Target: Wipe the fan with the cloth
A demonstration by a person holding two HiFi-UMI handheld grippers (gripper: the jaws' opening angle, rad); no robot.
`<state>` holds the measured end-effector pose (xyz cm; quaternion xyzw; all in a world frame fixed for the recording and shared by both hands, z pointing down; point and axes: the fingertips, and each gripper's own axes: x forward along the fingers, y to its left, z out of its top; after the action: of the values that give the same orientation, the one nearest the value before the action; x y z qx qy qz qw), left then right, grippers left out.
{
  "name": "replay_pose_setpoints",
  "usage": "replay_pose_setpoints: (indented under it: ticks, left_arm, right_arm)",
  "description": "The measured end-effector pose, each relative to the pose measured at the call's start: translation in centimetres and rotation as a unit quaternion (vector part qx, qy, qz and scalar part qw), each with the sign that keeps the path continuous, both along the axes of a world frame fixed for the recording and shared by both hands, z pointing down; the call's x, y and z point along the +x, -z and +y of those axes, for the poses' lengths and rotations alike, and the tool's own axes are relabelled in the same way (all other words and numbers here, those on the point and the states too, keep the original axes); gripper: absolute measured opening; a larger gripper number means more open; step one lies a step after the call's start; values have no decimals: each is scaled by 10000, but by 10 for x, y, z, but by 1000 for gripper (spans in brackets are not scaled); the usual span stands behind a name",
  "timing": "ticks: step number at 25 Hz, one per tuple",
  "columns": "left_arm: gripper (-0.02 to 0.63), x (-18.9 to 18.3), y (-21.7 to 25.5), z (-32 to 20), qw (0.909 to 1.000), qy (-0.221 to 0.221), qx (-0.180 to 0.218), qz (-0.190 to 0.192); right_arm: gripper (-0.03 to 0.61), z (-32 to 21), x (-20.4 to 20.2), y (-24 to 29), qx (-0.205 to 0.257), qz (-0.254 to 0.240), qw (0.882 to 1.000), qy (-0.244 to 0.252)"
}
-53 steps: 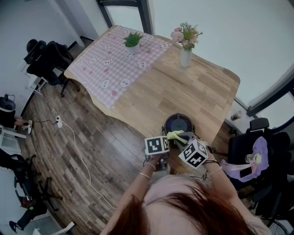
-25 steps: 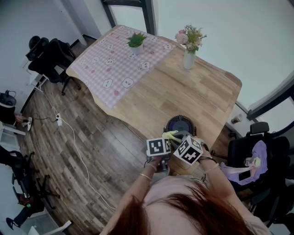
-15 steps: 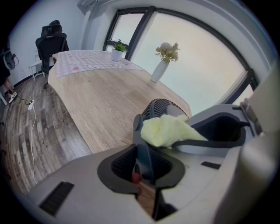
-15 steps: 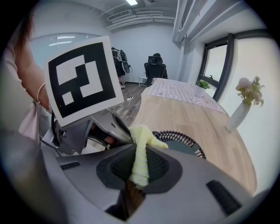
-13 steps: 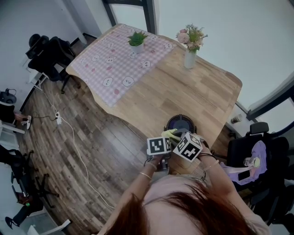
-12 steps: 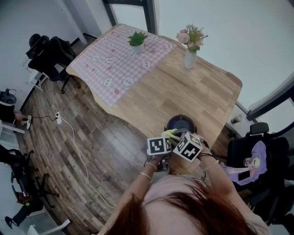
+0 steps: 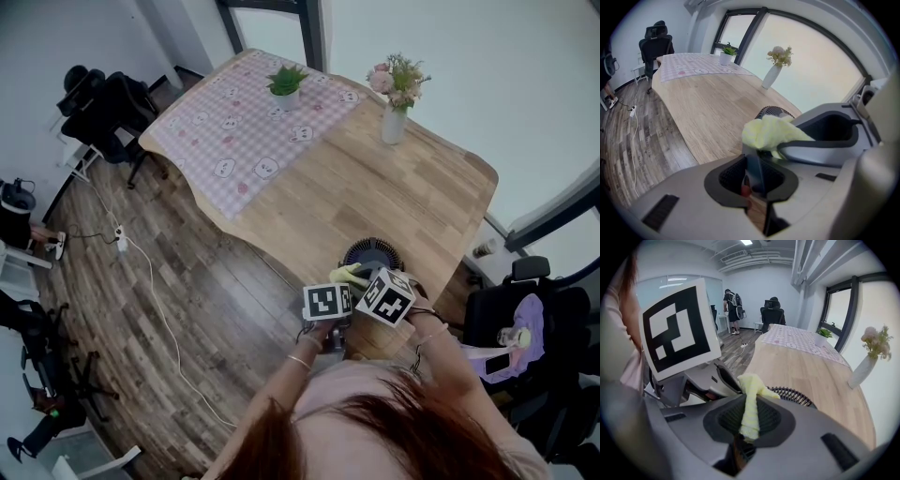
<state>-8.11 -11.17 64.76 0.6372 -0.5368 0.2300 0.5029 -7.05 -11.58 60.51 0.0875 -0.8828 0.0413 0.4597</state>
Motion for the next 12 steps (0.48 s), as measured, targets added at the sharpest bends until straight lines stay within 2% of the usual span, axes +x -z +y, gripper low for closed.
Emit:
replay_pose_setpoints:
  ticks: [12]
  left_arm:
    - [57,-1,2,-1,10000,56,3,41]
  right_arm:
    - [51,-8,-7,1,-31,38,9998,172]
